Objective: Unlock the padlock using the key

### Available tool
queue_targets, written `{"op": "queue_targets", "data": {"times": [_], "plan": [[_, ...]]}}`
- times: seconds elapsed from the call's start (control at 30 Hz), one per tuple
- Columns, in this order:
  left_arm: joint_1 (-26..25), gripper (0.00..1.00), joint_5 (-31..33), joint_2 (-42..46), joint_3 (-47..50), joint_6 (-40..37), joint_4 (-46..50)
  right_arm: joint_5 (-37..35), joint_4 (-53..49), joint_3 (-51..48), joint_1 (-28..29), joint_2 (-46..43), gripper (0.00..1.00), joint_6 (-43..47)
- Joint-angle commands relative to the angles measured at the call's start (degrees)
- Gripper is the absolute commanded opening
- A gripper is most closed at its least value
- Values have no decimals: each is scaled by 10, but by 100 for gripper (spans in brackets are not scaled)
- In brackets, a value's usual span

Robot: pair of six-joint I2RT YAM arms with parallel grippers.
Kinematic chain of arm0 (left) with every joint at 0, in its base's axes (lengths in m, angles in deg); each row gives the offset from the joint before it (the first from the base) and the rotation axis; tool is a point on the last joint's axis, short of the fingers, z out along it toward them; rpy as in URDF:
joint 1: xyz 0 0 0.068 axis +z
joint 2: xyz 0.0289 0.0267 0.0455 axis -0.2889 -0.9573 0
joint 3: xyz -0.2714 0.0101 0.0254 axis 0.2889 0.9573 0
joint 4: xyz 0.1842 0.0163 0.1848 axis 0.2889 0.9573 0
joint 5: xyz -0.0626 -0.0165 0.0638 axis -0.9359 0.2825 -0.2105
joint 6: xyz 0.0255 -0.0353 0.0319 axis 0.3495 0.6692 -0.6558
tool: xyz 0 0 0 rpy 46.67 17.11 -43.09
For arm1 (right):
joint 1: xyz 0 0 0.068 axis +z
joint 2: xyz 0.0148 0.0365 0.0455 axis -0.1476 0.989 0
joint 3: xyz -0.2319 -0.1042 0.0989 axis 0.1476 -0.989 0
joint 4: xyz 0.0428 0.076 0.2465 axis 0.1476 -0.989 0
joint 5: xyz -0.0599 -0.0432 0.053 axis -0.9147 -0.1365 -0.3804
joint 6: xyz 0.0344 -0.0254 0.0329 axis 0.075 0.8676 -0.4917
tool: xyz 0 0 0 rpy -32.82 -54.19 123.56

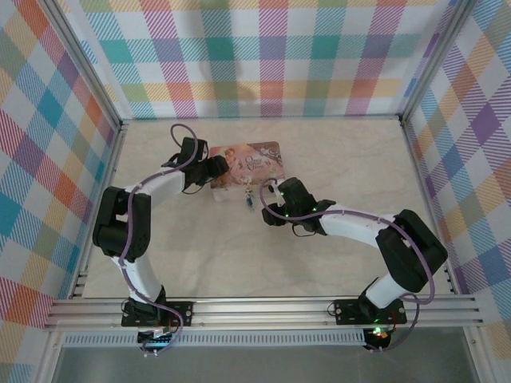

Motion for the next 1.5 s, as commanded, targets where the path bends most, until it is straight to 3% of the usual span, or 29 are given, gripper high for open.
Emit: {"op": "queue_targets", "data": {"times": [0.0, 0.4, 0.6, 0.87, 1.2, 1.47], "plan": [[-4, 62, -41, -17, -6, -8, -15, -8, -1, 2, 4, 5, 40, 13], [-15, 61, -43, -26, 2, -12, -9, -32, 36, 57, 25, 94, 37, 34], [-15, 61, -49, -26, 3, -8, -10, -59, 34, 109, 33, 150, 42, 40], [-15, 61, -54, -26, 1, -4, -10, -108, 13, 158, 37, 206, 42, 47], [-15, 61, -54, -28, 0, -2, -10, -121, 8, 168, 41, 239, 33, 61], [-15, 61, -51, -27, 2, -3, -9, -120, 14, 141, 45, 230, 9, 77]]}}
